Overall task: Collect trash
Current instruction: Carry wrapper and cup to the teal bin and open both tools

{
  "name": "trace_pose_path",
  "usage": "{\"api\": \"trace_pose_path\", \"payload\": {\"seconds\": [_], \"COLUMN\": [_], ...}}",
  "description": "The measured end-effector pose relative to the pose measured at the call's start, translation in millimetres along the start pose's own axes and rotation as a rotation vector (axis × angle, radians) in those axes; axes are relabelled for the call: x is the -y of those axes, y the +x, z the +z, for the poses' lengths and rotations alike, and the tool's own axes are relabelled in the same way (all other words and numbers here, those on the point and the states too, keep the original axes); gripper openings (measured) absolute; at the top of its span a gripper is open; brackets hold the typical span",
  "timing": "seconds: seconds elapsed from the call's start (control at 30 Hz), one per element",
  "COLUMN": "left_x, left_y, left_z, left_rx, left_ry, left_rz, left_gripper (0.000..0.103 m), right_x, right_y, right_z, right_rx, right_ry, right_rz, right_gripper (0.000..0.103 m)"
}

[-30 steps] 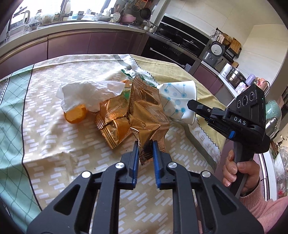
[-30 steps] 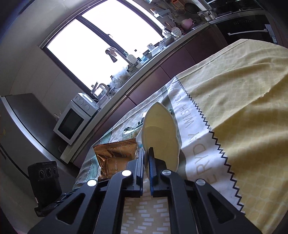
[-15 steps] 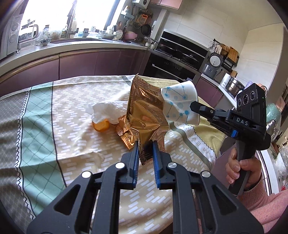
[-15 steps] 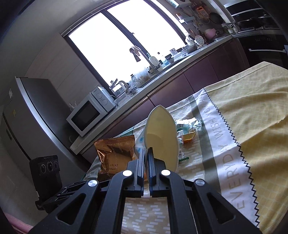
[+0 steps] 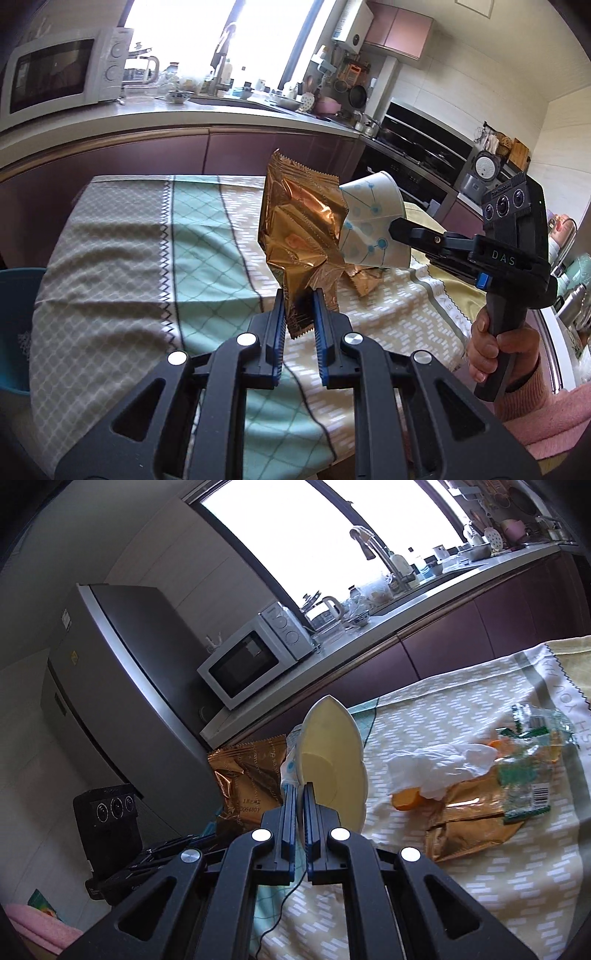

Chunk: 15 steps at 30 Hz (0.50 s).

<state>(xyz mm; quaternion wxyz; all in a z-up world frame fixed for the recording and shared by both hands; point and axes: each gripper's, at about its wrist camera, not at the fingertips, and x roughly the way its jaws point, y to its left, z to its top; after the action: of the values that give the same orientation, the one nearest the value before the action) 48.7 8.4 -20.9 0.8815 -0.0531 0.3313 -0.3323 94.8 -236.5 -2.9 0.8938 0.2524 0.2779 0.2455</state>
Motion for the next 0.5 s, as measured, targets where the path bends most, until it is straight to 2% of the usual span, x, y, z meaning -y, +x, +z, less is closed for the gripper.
{"api": "trace_pose_path", "payload": {"seconds": [0.33, 0.5], "left_x": [-85, -127], "left_y": [-74, -109], "left_z": [-13, -22], "left_rx": [0.103, 0.143], "left_ry": [-0.143, -0.213], "left_rz": [0.159, 0.246], "left_gripper": [0.015, 0.015], "right_x": [-56, -80], "right_y": [89, 129], "right_z": [4, 1], "right_rx": [-0.144, -0.211], "right_ry": [-0.079, -0.118], "right_rz": [0.139, 0.183], "right_gripper": [0.003, 0.003]}}
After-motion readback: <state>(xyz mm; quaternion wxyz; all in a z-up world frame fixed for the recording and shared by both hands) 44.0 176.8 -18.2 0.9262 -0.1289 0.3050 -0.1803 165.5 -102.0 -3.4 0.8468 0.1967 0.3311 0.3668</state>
